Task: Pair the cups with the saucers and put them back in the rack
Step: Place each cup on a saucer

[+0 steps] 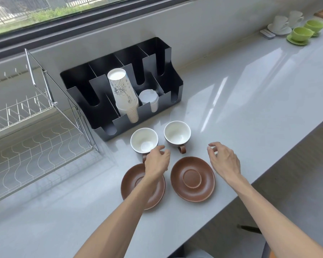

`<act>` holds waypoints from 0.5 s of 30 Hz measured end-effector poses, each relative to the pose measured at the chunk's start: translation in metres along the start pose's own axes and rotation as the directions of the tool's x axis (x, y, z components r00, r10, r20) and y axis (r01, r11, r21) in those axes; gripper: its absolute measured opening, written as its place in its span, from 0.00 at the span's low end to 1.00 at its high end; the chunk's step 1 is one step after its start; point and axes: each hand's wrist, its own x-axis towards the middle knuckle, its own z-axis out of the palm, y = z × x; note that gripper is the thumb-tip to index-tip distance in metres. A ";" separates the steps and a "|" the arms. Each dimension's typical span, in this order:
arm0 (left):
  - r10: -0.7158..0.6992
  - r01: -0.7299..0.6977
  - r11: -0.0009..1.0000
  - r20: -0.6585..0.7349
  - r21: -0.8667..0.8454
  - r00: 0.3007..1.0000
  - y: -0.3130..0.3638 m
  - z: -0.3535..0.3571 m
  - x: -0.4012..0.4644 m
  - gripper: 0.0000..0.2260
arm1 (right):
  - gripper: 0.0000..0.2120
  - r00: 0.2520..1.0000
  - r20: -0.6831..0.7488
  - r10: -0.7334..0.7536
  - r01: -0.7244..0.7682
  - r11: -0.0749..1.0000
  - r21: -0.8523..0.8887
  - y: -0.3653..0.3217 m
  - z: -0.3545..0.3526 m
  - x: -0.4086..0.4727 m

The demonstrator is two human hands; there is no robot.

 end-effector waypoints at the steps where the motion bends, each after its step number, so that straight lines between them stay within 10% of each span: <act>1: -0.009 0.009 0.999 -0.003 -0.043 1.000 0.005 -0.001 0.004 0.23 | 0.15 1.000 -0.001 -0.006 0.006 1.000 0.021 -0.006 -0.001 0.006; 15: -0.019 0.019 1.000 -0.016 0.002 1.000 0.033 0.009 0.039 0.25 | 0.21 0.984 0.176 -0.019 -0.006 0.990 0.143 -0.074 0.009 0.061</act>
